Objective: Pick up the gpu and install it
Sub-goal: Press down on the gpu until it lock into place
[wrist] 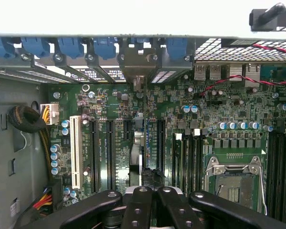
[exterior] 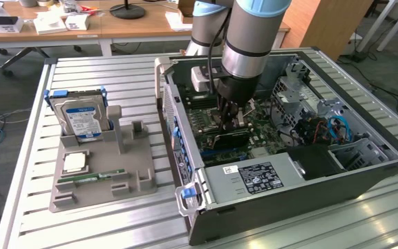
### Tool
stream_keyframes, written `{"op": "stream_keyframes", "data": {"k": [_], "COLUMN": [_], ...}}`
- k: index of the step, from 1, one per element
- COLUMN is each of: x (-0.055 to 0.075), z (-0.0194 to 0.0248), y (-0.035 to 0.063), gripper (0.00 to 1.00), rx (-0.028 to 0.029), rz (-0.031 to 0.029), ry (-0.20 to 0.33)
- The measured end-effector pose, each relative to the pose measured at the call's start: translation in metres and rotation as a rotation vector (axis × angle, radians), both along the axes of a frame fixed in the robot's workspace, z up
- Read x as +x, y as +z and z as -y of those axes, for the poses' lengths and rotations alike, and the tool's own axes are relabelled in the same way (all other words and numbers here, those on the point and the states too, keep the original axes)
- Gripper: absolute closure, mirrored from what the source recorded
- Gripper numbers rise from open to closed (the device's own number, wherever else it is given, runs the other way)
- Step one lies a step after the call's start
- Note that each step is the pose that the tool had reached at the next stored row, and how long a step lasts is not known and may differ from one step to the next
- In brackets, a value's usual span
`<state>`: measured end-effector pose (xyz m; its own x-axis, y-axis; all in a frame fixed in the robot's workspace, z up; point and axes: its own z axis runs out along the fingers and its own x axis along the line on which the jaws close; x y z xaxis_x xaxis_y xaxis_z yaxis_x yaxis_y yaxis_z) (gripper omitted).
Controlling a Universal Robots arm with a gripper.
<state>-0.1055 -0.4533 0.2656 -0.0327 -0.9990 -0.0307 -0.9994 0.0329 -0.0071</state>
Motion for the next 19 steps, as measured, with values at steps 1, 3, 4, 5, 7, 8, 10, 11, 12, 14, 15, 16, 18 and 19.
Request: {"op": "stream_keyframes", "data": {"k": [1,3,4,5,7,8,10,11,12,14,15,16,18,19], "x": [0.0000,0.0000,0.0000,0.0000,0.0000,0.0000,0.0000,0.0000,0.0000,0.0000,0.0000,0.0000,0.0000,0.0000], "z": [0.0000,0.0000,0.0000,0.0000,0.0000,0.0000,0.0000,0.0000,0.0000,0.0000,0.0000,0.0000,0.0000,0.0000], "y": [0.0000,-0.0001,-0.0001,-0.0002,-0.0003,-0.0003,-0.0004,-0.0004,-0.0004,-0.0007,-0.0007,-0.0007,-0.0007,-0.0007], "gripper": [0.89,0.89,0.89,0.89,0.89,0.89,0.89,0.89,0.89,0.89,0.89,0.89,0.89,0.89], "rx": [0.0000,0.0001,0.0000,0.0000,0.0000,0.0000,0.0001,0.0001,0.0001,0.0001,0.0000,0.0000,0.0001,0.0001], "rz": [0.0000,0.0001,0.0001,0.0001,0.0000,0.0000,0.0000,0.0001,0.0001,0.0001,0.0000,0.0000,0.0001,0.0001], "ry": [0.000,0.000,0.000,0.000,0.000,0.000,0.000,0.000,0.000,0.000,0.000,0.000,0.000,0.000]}}
